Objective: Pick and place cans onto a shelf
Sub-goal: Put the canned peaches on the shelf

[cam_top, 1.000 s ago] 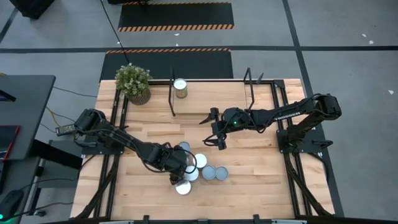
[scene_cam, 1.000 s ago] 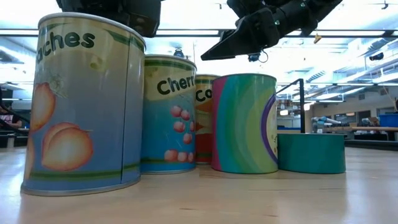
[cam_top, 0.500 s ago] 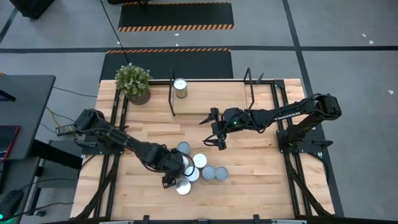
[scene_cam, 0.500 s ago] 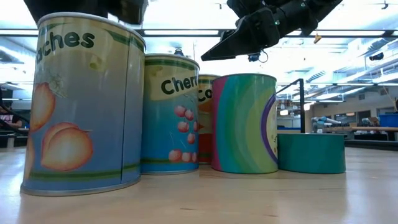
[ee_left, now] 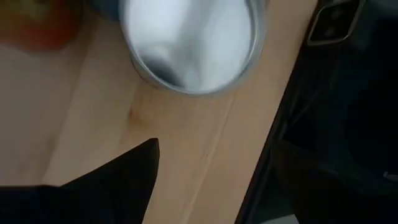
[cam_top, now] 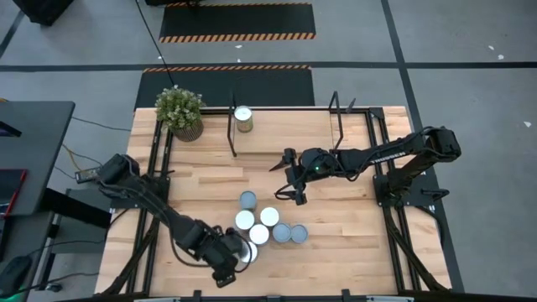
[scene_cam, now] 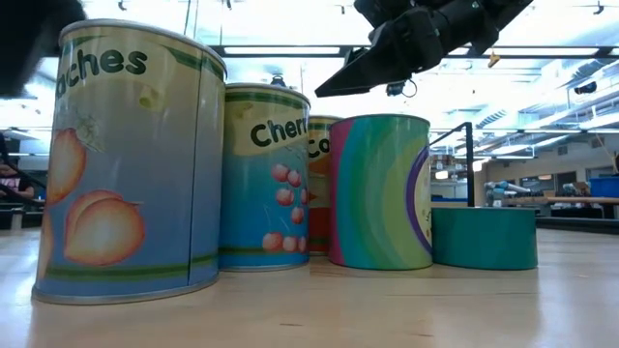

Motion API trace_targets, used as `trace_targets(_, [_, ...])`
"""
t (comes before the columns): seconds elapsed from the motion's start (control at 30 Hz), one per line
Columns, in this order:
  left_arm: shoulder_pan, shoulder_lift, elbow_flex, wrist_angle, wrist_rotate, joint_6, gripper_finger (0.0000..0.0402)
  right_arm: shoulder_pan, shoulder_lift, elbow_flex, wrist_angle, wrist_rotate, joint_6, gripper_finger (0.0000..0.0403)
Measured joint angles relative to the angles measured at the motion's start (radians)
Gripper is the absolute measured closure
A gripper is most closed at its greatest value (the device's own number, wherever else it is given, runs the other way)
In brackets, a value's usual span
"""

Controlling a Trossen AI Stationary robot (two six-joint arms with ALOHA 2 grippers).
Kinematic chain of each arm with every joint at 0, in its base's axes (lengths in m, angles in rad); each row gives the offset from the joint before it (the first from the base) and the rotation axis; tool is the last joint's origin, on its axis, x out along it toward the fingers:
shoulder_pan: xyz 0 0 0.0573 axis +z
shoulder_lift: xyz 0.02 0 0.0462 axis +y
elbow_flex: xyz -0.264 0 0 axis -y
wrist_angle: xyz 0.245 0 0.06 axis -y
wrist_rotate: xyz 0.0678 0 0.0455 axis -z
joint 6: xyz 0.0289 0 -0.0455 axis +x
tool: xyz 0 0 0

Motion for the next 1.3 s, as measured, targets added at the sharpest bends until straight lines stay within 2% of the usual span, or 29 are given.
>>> trace_targets(0.23, [-0.026,0.095,0.09,-0.089,0.028,-0.062,0.0099,0.024,0.0,0.0,-0.009,0.042,-0.011,0.0029])
trace_targets(0.4, [-0.042,0.111,0.093,-0.069,0.043,-0.069,0.011,0.024,0.0,0.0,-0.006,0.05,-0.012,0.0029])
trace_targets(0.57, [-0.032,0.113,0.093,-0.126,-0.009,-0.059,0.0108,0.024,0.0,0.0,-0.006,0.05,-0.015,0.0029])
trace_targets(0.67, [-0.017,0.113,0.092,-0.132,-0.064,-0.12,0.0087,0.024,0.0,0.0,-0.005,0.05,-0.022,0.0029])
trace_targets(0.77, [-0.015,0.116,0.092,-0.136,-0.125,-0.13,0.0049,0.024,0.0,0.0,-0.004,0.05,-0.022,0.0029])
trace_targets(0.87, [-0.02,0.118,0.092,-0.137,-0.136,-0.162,0.0011,0.024,0.0,0.0,-0.006,0.05,-0.022,0.0029])
trace_targets(1.07, [-0.02,0.118,0.092,-0.104,-0.21,-0.162,0.0008,0.024,0.0,0.0,-0.008,0.05,-0.022,0.0029])
trace_targets(1.3, [-0.016,0.174,0.092,-0.059,-0.26,0.016,0.0005,0.024,0.0,0.0,-0.015,0.05,-0.02,0.0029])
